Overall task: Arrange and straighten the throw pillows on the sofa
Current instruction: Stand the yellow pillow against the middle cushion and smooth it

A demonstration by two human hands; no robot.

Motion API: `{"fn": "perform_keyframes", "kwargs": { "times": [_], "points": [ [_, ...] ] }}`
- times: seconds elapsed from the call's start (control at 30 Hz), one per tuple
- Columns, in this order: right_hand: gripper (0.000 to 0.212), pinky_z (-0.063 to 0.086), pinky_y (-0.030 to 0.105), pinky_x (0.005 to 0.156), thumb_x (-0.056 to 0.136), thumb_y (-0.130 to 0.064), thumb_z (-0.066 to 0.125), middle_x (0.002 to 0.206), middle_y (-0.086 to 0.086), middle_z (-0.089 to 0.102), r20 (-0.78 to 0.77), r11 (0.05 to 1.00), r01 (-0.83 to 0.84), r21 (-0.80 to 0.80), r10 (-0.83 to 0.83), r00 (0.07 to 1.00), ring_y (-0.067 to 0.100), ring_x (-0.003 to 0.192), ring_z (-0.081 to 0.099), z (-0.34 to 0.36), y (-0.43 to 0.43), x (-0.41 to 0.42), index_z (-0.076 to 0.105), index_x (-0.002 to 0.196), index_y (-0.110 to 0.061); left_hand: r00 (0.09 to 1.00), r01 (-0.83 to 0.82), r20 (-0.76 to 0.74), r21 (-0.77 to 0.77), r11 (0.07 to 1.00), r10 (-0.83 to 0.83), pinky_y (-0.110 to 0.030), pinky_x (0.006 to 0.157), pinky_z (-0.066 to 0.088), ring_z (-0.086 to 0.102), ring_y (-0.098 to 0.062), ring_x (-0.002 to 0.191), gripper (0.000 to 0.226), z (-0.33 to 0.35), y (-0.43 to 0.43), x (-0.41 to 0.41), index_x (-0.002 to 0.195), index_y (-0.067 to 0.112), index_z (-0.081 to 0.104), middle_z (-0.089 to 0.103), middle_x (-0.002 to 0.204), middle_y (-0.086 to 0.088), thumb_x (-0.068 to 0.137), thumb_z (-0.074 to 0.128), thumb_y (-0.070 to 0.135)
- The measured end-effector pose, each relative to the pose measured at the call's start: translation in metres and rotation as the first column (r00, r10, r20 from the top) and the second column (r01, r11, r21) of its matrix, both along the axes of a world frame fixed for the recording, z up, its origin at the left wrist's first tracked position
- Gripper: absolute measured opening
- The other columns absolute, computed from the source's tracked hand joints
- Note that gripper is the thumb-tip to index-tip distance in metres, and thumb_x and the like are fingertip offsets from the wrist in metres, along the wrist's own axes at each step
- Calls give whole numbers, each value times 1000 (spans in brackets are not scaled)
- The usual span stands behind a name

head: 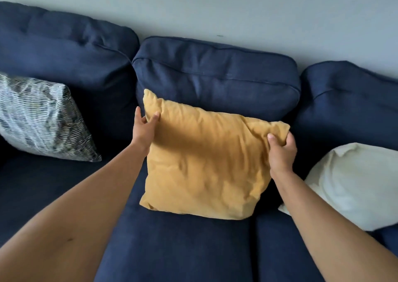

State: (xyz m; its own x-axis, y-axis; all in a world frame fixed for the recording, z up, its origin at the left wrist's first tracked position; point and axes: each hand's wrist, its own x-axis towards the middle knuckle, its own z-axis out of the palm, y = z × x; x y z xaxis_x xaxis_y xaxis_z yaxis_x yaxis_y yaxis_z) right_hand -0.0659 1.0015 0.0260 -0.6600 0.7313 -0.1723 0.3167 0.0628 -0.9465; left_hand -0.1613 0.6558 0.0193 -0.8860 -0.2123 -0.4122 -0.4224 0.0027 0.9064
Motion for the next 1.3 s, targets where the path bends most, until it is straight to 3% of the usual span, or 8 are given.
{"fn": "perform_keyframes", "kwargs": {
  "times": [0.1,0.27,0.5,0.63,0.73,0.8,0.93,1.3],
  "points": [
    [55,43,36,108,93,-27,65,140,-2,57,-10,999,19,27,-19,1000,17,126,55,2,-14,2,48,145,-25,997,-68,-51,-46,997,65,-33,107,38,53,-16,126,85,-4,8,2,158,42,16,54,139,1,91,67,50],
    [44,44,34,107,97,-21,60,133,-3,63,-67,993,71,93,-65,996,15,123,58,11,-33,0,56,140,-24,978,-168,-158,-184,968,140,-26,101,43,58,-7,119,58,4,15,4,142,56,45,61,134,20,91,64,34],
    [33,42,7,83,95,-21,61,101,-22,67,-176,989,122,83,-106,979,-3,99,62,35,-17,-17,67,128,-23,945,-251,-246,-128,960,214,-18,100,42,60,-2,116,54,23,1,-21,138,52,53,65,126,21,92,62,26],
    [41,47,34,102,96,-25,59,126,2,67,-12,990,64,126,-63,998,20,116,61,22,-14,-11,59,136,-17,982,-125,-158,-158,979,100,-26,103,41,54,-9,125,62,18,-5,-23,147,51,41,57,142,15,94,62,28],
    [60,41,35,109,92,-35,63,144,1,55,-16,996,39,86,-38,999,17,129,52,20,-11,-9,45,147,-20,977,-82,-205,-124,989,55,-28,109,37,47,-4,128,69,23,-7,-27,151,49,34,47,151,18,90,63,40],
    [50,45,35,104,91,-36,63,133,2,61,-13,997,40,67,-40,999,16,119,58,23,-9,-12,54,137,-17,971,-88,-232,-117,989,59,-25,108,37,48,-2,127,67,30,-6,-31,151,42,38,49,148,17,90,66,43],
    [7,50,25,76,95,-23,60,86,-11,65,-39,987,104,120,-100,994,1,79,60,28,-10,-17,66,92,-21,926,-269,-299,-100,958,229,-13,93,45,64,2,109,35,46,-4,-42,129,33,68,70,109,22,95,63,28],
    [15,43,12,64,98,-21,54,79,-10,58,-122,976,136,168,-117,986,-2,68,56,45,-10,-22,54,84,-17,861,-451,-310,-102,887,402,-14,90,47,63,2,102,26,42,-12,-40,120,34,69,69,106,19,97,58,32]
  ]
}}
